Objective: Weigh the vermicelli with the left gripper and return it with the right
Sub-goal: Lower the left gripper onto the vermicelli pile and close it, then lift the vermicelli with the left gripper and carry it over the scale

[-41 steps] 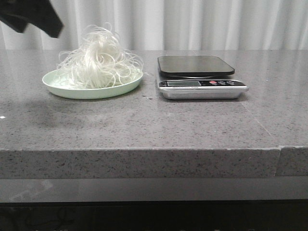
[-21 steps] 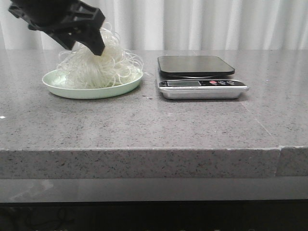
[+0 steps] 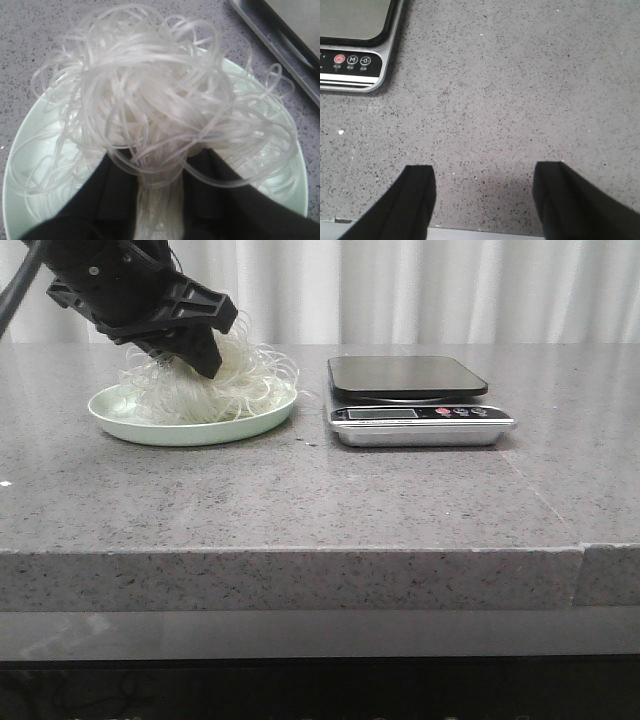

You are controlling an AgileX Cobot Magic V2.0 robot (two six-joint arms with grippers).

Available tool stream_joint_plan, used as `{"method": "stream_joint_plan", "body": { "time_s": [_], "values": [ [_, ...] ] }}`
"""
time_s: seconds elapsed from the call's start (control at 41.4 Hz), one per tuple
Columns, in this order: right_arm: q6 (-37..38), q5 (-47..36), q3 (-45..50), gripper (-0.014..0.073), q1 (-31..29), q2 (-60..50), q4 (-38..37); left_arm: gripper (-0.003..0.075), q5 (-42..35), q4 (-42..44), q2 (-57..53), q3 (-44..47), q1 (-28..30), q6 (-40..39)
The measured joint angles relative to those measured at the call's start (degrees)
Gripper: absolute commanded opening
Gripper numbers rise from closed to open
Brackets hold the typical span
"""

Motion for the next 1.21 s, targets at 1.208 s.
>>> {"method": "stream_joint_plan", "body": {
  "time_s": [1.208],
  "values": [
    [0.0, 0.0, 0.0, 0.0526, 0.0, 0.0, 0.0, 0.0148, 3.9, 0.6, 5.6, -29.5, -13.0, 2.9]
  ]
}}
